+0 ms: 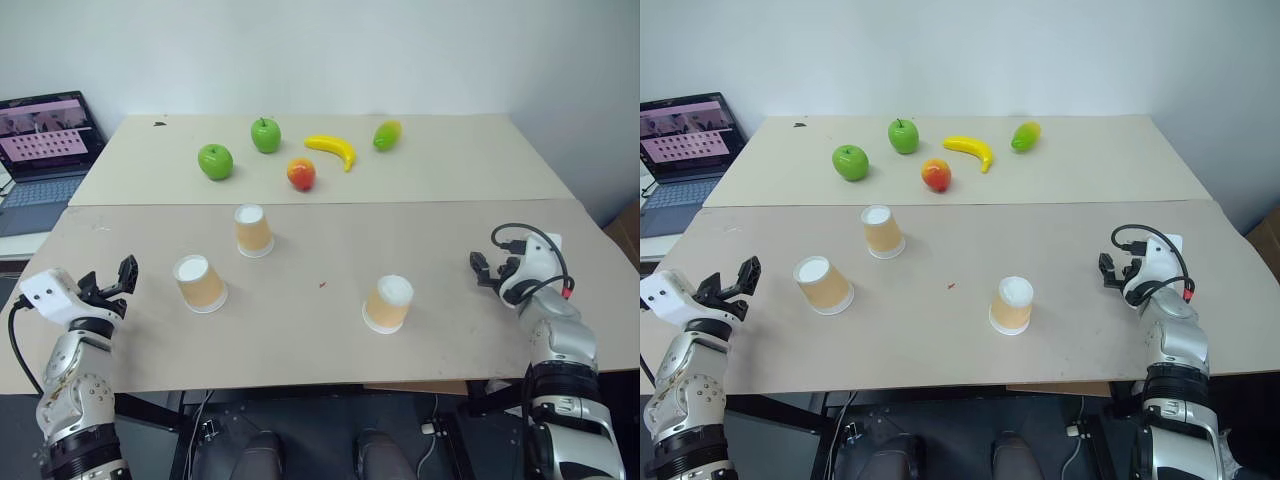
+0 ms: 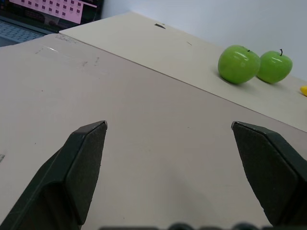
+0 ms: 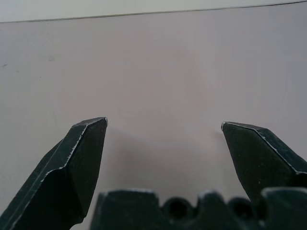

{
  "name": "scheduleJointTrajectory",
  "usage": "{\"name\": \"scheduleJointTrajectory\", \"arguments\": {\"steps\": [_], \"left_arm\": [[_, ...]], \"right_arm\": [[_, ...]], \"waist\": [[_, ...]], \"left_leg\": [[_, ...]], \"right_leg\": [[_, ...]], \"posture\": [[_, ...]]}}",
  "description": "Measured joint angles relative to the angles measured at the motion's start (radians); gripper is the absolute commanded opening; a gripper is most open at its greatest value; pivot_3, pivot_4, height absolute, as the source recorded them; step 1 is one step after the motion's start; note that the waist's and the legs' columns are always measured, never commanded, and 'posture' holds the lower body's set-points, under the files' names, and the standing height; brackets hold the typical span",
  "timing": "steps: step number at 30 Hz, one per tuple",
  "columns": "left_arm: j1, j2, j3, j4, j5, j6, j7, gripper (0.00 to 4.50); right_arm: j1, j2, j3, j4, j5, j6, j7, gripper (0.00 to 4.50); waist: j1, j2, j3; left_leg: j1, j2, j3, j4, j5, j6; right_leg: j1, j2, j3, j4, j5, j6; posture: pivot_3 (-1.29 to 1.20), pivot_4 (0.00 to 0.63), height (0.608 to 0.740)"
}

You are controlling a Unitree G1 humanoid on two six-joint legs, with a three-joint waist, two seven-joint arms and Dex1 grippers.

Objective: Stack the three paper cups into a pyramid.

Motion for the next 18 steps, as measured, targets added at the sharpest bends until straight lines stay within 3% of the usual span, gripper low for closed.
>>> {"name": "scheduleJointTrajectory", "arguments": {"steps": [8,10,14,17,18], "left_arm": [[-0.025,0.023,-0.061,0.035,0.057,-0.037,-0.051,4.43],[-0.006,0.052,-0.073,0.042,0.059,-0.039,-0.112,4.43],[0.069,0.145,-0.061,0.006,-0.006,0.010,-0.257,4.43],[0.105,0.215,-0.046,-0.043,-0.057,0.064,-0.341,4.43],[0.105,0.220,-0.043,-0.044,-0.058,0.069,-0.348,4.43]], "right_arm": [[0.016,0.003,-0.002,0.000,0.002,-0.005,0.013,4.50],[0.013,-0.003,0.009,-0.005,0.019,0.010,0.077,4.50],[-0.023,-0.087,0.105,-0.185,0.179,0.186,0.395,4.50],[-0.104,-0.185,0.187,-0.454,0.371,0.362,0.653,4.50],[-0.117,-0.192,0.195,-0.483,0.390,0.373,0.674,4.50]], "waist": [[0.001,0.000,0.000],[-0.006,0.000,0.000],[-0.024,0.008,0.008],[-0.023,0.009,0.010],[-0.022,0.009,0.010]], "left_leg": [[0.000,0.000,0.000,0.000,0.000,0.000],[0.000,0.001,0.001,-0.001,0.000,0.000],[0.000,0.001,0.000,-0.002,0.000,0.000],[0.000,0.002,-0.001,-0.003,0.000,0.000],[0.001,0.002,-0.002,-0.003,0.000,0.000]], "right_leg": [[0.000,0.000,0.000,0.000,0.000,0.000],[-0.001,0.001,0.000,0.000,0.000,0.000],[-0.002,0.001,0.001,0.001,0.000,0.000],[-0.001,0.001,-0.001,0.000,-0.001,0.000],[0.000,0.001,-0.002,0.000,-0.001,0.000]], "posture": [[0.00,0.150,0.732],[0.00,0.150,0.732],[0.00,0.150,0.732],[0.00,0.150,0.732],[0.00,0.150,0.732]]}}
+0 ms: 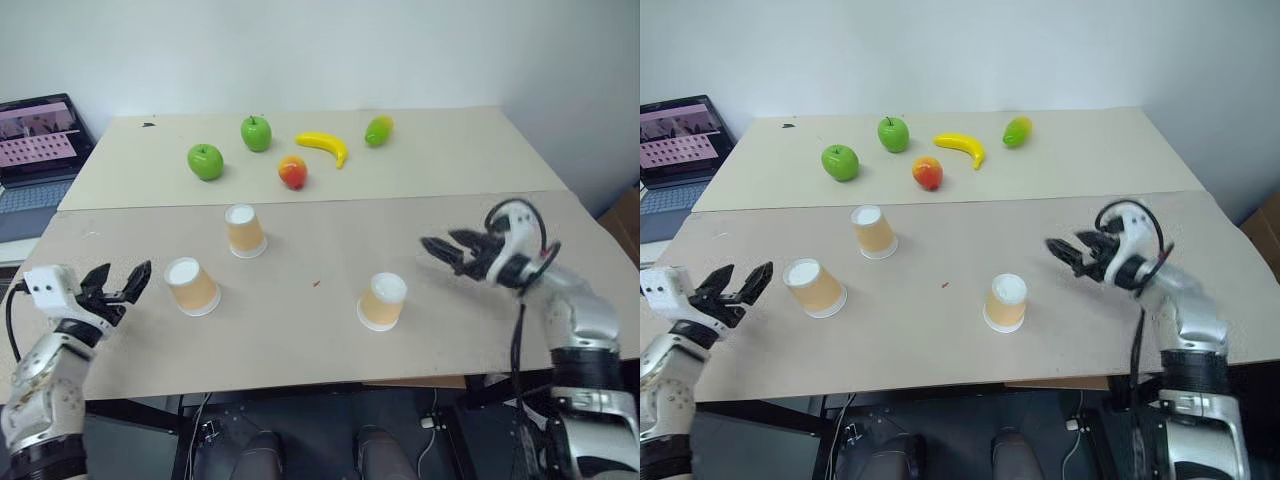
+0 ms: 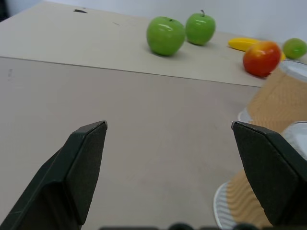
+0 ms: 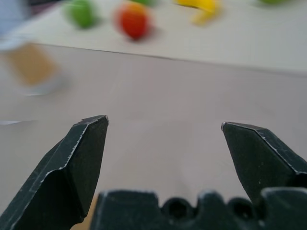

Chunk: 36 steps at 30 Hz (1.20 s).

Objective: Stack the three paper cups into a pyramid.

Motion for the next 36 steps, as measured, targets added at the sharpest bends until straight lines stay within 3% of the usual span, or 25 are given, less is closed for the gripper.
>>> {"name": "scheduleJointTrajectory", "arguments": {"steps": [3,8,14,28,36], "left_arm": [[0.023,0.043,0.008,-0.002,-0.021,0.030,-0.057,4.43],[0.040,0.103,0.009,-0.001,-0.058,0.094,-0.155,4.43],[0.013,0.162,-0.068,0.001,-0.044,0.112,-0.273,4.43],[-0.246,0.205,-0.297,0.158,0.070,0.115,-0.454,4.43],[-0.344,0.213,-0.348,0.245,0.126,0.084,-0.532,4.43]], "right_arm": [[-0.096,0.005,0.073,-0.091,0.088,0.067,0.118,4.50],[-0.186,0.057,0.226,-0.115,0.109,0.097,0.221,4.50],[-0.251,0.080,0.413,-0.071,-0.054,-0.004,0.302,4.50],[-0.216,0.081,0.432,-0.023,-0.156,-0.062,0.309,4.50],[-0.188,0.081,0.417,-0.043,-0.156,-0.061,0.271,4.50]], "waist": [[0.002,-0.003,0.000],[0.017,-0.006,0.002],[0.028,-0.006,0.002],[0.020,-0.007,0.002],[0.021,-0.007,0.002]], "left_leg": [[0.000,-0.001,0.000,0.001,0.000,0.000],[-0.002,-0.001,0.000,0.001,0.000,0.000],[-0.004,-0.002,0.000,0.001,0.000,0.000],[-0.011,-0.001,0.001,0.002,0.001,-0.001],[-0.011,-0.001,0.001,0.002,0.001,-0.001]], "right_leg": [[0.000,-0.001,0.000,-0.001,0.000,0.000],[-0.003,-0.001,0.000,-0.001,0.000,0.000],[-0.005,-0.002,-0.001,0.000,0.000,0.000],[-0.014,-0.001,0.000,0.005,0.000,-0.001],[-0.014,-0.001,0.000,0.006,0.000,-0.001]], "posture": [[0.00,0.150,0.732],[0.00,0.150,0.732],[0.00,0.150,0.732],[0.00,0.150,0.732],[0.00,0.150,0.732]]}}
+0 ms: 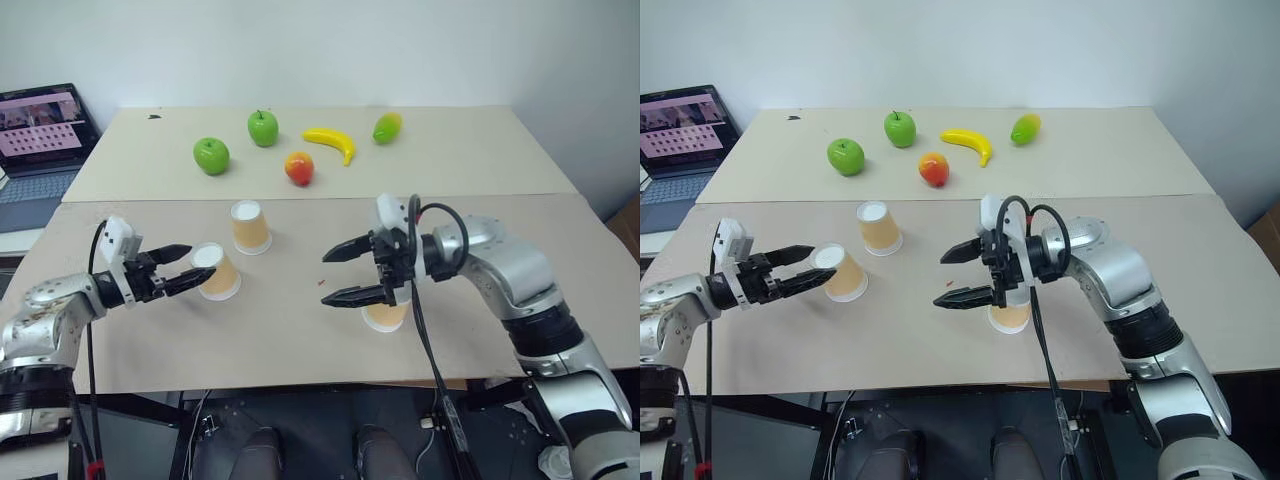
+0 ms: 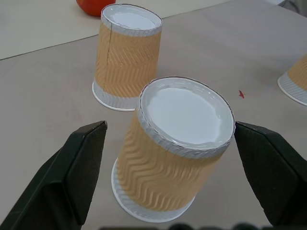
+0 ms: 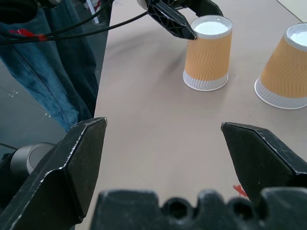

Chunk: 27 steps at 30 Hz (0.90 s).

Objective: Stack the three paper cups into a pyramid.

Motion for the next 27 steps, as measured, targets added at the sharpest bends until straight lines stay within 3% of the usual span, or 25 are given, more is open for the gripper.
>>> {"name": "scheduleJointTrajectory", "arguments": {"steps": [8,14,15,24,27], "left_arm": [[-0.063,0.000,-0.027,0.072,0.042,-0.031,-0.043,4.43],[-0.083,-0.008,-0.038,0.094,0.053,-0.042,-0.064,2.70],[-0.086,-0.011,-0.039,0.095,0.055,-0.043,-0.064,2.57],[-0.141,-0.037,-0.064,0.082,0.071,-0.022,-0.089,2.57],[-0.161,-0.076,-0.127,-0.015,0.034,0.055,-0.134,2.57]], "right_arm": [[0.008,0.000,-0.021,-0.027,0.001,0.003,-0.028,4.50],[0.014,-0.001,-0.023,-0.030,0.001,0.007,-0.042,4.50],[0.016,-0.001,-0.023,-0.030,0.001,0.007,-0.043,4.50],[0.019,-0.004,-0.024,-0.029,-0.009,0.007,-0.062,4.50],[0.020,-0.005,-0.025,-0.024,-0.022,0.007,-0.079,4.50]], "waist": [[0.000,0.000,0.000],[0.000,0.000,0.000],[0.000,0.000,0.000],[0.001,0.000,0.000],[0.003,0.000,0.000]], "left_leg": [[0.000,0.000,0.000,0.001,0.000,0.000],[0.000,0.000,0.000,0.001,0.000,0.000],[0.000,0.000,0.000,0.001,0.000,0.000],[-0.001,0.000,0.000,0.002,0.000,0.000],[-0.002,0.000,-0.001,0.004,0.000,0.000]], "right_leg": [[0.000,0.000,0.000,0.001,0.000,0.000],[0.000,0.000,0.000,0.001,0.000,0.000],[0.000,0.000,0.000,0.002,0.000,0.000],[0.000,0.000,0.000,0.002,0.000,0.000],[0.000,0.000,0.000,0.002,0.000,0.000]], "posture": [[0.00,0.150,0.732],[0.00,0.150,0.732],[0.00,0.150,0.732],[0.00,0.150,0.732],[0.00,0.150,0.732]]}}
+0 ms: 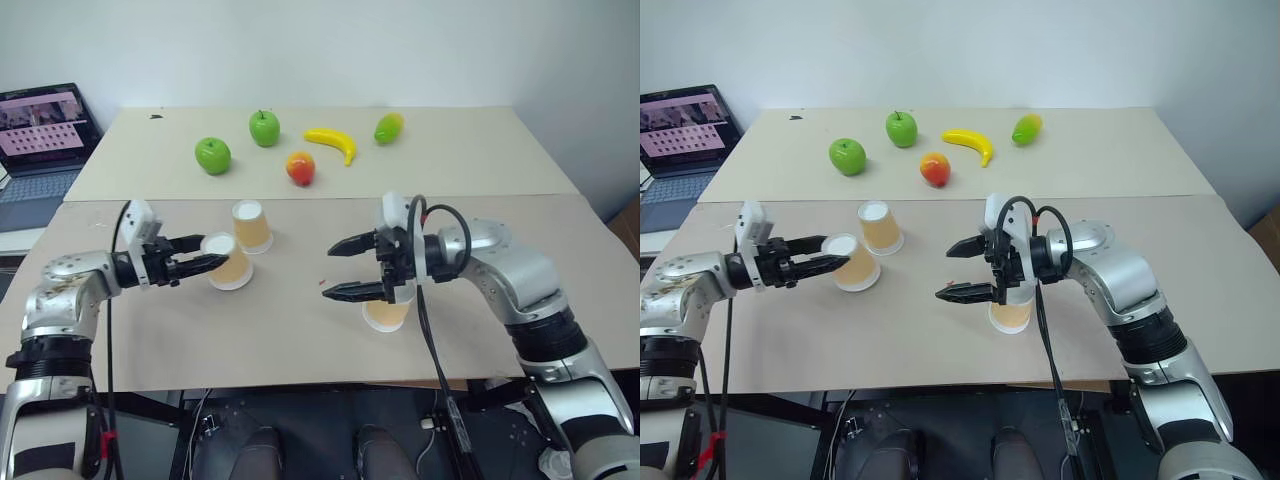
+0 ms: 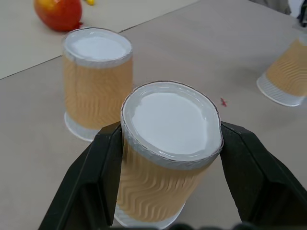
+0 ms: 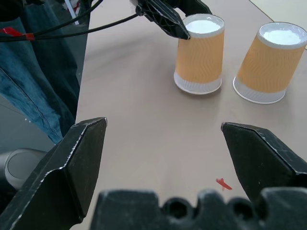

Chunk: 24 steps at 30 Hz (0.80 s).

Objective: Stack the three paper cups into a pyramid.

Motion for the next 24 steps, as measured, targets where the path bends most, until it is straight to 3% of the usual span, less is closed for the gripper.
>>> {"name": "scheduleJointTrajectory", "arguments": {"steps": [6,13,24], "left_arm": [[-0.067,-0.121,-0.137,-0.064,0.003,0.036,-0.040,2.57],[-0.171,-0.239,-0.227,0.097,0.104,-0.082,-0.034,2.57],[-0.212,-0.251,-0.246,0.177,0.184,-0.233,-0.052,2.57]], "right_arm": [[0.010,0.001,-0.004,0.000,-0.014,0.000,-0.021,4.50],[0.041,-0.005,-0.037,-0.024,-0.014,0.018,-0.055,4.50],[0.069,-0.016,-0.076,-0.068,-0.012,0.050,-0.087,4.50]], "waist": [[0.001,0.000,0.000],[-0.005,0.000,0.000],[-0.002,0.000,0.000]], "left_leg": [[-0.002,0.000,-0.001,0.003,0.000,0.000],[-0.003,0.000,-0.001,0.004,0.000,0.000],[-0.002,0.000,-0.001,0.005,0.000,0.000]], "right_leg": [[-0.001,0.000,0.000,0.000,0.000,0.000],[-0.001,0.001,0.000,0.001,0.000,0.000],[0.000,0.001,0.000,0.001,0.000,0.000]], "posture": [[0.00,0.150,0.732],[0.00,0.150,0.732],[0.00,0.150,0.732]]}}
